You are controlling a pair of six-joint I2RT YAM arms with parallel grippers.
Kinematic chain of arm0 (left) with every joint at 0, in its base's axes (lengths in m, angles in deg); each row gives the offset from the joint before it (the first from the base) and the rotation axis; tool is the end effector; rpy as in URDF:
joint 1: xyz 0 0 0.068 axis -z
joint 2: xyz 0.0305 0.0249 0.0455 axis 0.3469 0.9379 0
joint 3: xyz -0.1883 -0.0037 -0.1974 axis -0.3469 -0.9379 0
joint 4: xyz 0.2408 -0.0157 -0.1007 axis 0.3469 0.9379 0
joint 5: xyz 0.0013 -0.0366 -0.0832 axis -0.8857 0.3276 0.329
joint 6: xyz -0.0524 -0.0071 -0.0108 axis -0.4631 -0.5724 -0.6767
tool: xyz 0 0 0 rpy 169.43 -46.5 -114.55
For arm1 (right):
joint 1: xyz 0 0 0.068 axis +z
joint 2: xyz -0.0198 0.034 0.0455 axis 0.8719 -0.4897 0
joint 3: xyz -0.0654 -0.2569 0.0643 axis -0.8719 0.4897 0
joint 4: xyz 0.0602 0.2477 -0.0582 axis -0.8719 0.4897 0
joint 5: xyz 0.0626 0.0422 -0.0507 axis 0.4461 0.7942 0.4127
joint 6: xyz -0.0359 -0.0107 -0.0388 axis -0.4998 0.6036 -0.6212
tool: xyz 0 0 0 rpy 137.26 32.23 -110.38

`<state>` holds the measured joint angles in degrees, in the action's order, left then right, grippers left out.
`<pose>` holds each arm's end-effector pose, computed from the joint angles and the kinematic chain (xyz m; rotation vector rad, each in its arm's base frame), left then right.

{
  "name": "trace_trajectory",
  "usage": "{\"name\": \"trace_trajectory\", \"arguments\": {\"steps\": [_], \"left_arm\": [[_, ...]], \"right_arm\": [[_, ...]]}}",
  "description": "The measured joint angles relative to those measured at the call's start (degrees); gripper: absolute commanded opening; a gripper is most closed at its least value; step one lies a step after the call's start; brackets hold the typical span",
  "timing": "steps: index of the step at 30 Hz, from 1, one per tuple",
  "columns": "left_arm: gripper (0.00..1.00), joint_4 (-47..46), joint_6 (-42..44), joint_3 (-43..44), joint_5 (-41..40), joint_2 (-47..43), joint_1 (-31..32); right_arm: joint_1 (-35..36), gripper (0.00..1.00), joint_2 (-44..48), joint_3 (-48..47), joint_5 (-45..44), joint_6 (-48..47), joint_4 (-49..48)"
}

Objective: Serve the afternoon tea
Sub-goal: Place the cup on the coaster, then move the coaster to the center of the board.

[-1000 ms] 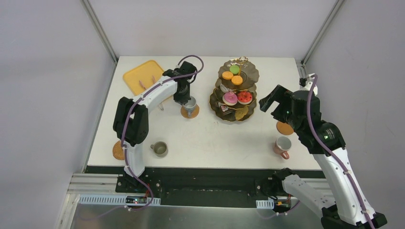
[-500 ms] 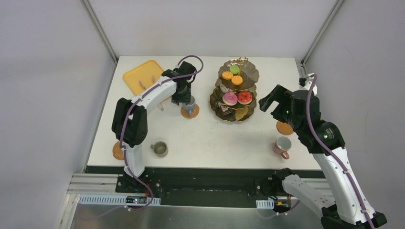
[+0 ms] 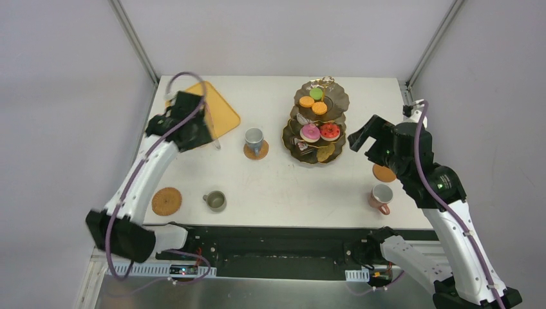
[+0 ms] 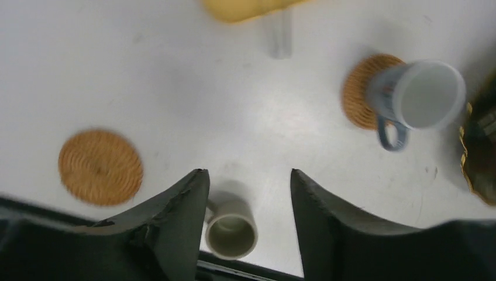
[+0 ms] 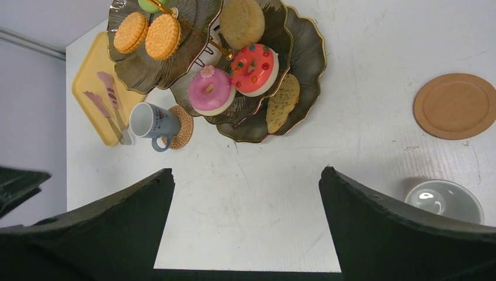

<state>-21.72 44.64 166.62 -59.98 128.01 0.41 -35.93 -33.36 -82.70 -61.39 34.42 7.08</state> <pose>0.2721 -0.0924 0.3573 -0.2889 2.3656 -0.0739 0.1355 0.0528 0.4132 0.1387 1.9725 0.3002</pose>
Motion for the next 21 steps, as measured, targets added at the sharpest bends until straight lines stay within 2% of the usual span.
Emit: {"name": "trace_trajectory", "arguments": {"steps": [2,5,7,10,16,21], "left_arm": [[0.19,0.5,-3.2,-7.5,0.0,-8.7,-7.3],[0.02,2.3,-8.3,-17.9,-0.9,-19.7,-21.2],[0.00,3.7,-11.2,-22.9,-2.1,-23.4,-26.8],[0.00,5.1,-14.9,-27.6,-4.6,-24.3,-29.9],[0.00,2.7,-21.6,-36.3,-5.6,-18.4,-35.2],[0.00,-2.7,-21.6,-40.3,-6.9,-16.2,-40.0]], "right_arm": [[0.0,0.99,0.0,0.0,0.6,0.0,-0.2],[0.0,0.99,-0.3,0.0,1.7,0.1,-0.4],[0.0,0.99,-0.7,0.0,2.6,0.1,-0.4],[0.0,0.99,-1.7,0.0,3.6,0.1,-0.4],[0.0,0.99,-3.1,-0.3,4.9,0.0,-0.2],[0.0,0.99,-2.9,-1.4,5.0,-0.2,0.3]]}}
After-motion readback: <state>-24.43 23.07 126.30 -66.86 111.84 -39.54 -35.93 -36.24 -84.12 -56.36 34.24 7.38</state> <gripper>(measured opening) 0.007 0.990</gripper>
